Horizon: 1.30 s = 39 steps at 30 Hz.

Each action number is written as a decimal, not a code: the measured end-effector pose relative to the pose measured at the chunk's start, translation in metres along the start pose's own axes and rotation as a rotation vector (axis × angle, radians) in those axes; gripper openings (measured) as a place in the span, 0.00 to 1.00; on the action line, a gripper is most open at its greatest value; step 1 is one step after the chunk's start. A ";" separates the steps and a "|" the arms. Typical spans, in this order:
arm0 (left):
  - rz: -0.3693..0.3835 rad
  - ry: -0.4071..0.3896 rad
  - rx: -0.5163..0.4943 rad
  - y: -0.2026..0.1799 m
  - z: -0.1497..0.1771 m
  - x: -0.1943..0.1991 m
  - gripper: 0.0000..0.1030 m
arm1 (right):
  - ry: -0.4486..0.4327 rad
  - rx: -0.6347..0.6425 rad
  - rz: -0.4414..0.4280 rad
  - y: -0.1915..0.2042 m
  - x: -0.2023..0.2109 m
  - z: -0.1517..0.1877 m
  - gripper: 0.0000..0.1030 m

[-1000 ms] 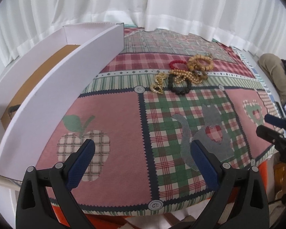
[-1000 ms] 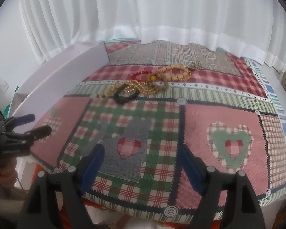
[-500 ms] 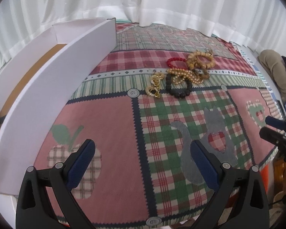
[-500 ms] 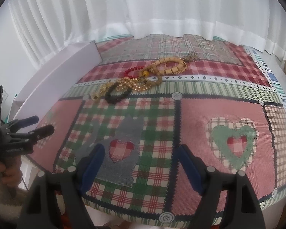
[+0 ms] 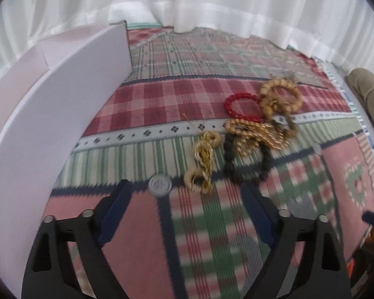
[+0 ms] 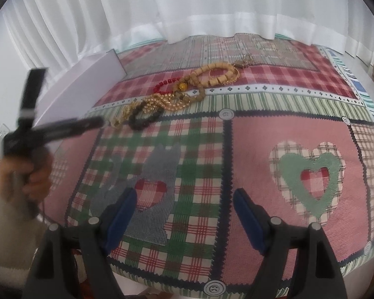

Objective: Organize jewelry
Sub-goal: 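Lower the left tool onto the gold earrings and close it, then grasp the gold bead necklace with the right tool beside the left tool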

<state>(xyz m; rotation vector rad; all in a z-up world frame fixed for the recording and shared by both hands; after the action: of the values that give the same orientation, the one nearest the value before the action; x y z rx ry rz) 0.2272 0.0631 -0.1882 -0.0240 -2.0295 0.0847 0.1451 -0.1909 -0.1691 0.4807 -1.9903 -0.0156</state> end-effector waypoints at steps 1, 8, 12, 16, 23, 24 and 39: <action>0.000 0.004 -0.004 -0.001 -0.004 -0.006 0.83 | 0.004 0.001 0.000 0.000 -0.001 0.001 0.79; 0.021 0.018 0.000 -0.006 -0.023 -0.035 0.54 | 0.019 -0.009 -0.009 -0.003 -0.008 0.002 0.79; -0.005 0.016 -0.025 -0.009 -0.026 -0.040 0.28 | 0.020 -0.024 -0.008 -0.008 -0.010 0.001 0.79; 0.045 0.028 0.000 -0.004 -0.025 -0.037 0.23 | 0.020 -0.026 -0.007 -0.009 -0.011 -0.001 0.79; 0.145 -0.010 0.107 0.019 -0.023 0.001 0.23 | 0.001 0.035 -0.092 0.003 -0.012 -0.037 0.79; 0.158 -0.021 0.128 0.024 -0.021 0.010 0.23 | -0.002 0.054 -0.121 0.006 -0.015 -0.047 0.79; 0.156 -0.023 0.178 0.052 0.010 0.054 0.23 | 0.091 0.539 0.017 0.085 -0.147 -0.148 0.18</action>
<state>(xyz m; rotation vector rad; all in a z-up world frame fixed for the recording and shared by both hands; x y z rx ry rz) 0.1929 0.1174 -0.1484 -0.0691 -2.0340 0.3647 0.3015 -0.0337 -0.2086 0.7904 -1.8975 0.5555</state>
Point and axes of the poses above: each gripper's, at about its wrist camera, not at the fingertips, and x roughly against the way its jaws point, y to its left, z to its underside, the point moved 4 cm from there along -x, roughly the way its jaws point, and after that the axes turned 4 degrees about y, right-handed, at the moved point
